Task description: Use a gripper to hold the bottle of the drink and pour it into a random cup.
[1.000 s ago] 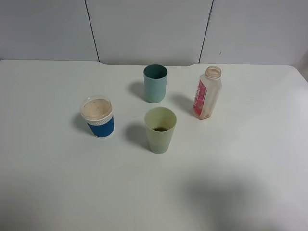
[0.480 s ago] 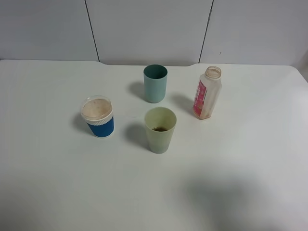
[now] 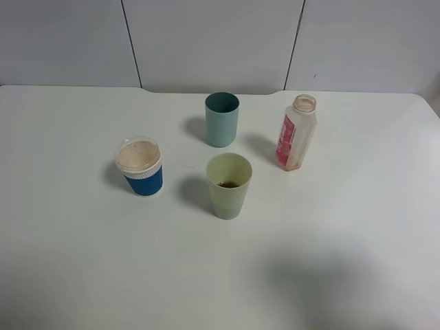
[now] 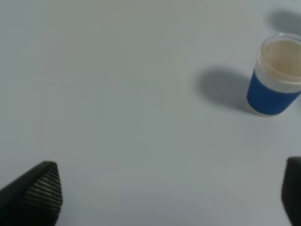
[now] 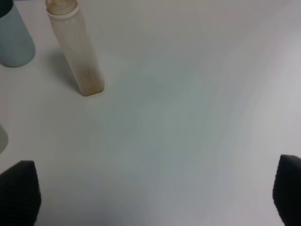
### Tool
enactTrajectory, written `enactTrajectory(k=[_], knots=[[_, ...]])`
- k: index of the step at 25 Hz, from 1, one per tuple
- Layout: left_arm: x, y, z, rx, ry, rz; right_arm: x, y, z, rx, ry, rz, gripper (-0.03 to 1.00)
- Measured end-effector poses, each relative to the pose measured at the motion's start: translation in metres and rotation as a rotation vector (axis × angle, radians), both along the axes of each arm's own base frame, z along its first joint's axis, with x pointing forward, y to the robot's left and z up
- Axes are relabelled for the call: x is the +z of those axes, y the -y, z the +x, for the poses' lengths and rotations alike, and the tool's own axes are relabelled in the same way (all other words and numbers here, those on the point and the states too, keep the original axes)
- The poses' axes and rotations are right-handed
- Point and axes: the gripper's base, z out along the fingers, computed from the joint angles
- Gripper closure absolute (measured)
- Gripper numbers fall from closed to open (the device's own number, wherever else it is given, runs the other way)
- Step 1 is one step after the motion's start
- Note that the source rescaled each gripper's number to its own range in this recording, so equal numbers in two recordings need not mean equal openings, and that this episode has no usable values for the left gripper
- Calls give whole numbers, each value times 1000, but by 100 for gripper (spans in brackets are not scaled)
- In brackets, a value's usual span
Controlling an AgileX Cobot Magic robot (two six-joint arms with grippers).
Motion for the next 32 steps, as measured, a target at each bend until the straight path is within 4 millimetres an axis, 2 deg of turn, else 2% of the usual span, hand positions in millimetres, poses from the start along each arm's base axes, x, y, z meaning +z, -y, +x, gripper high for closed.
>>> enactTrajectory(k=[32], knots=[[0,0,0,0,0,0,0,0,0,0,0,0,-3]])
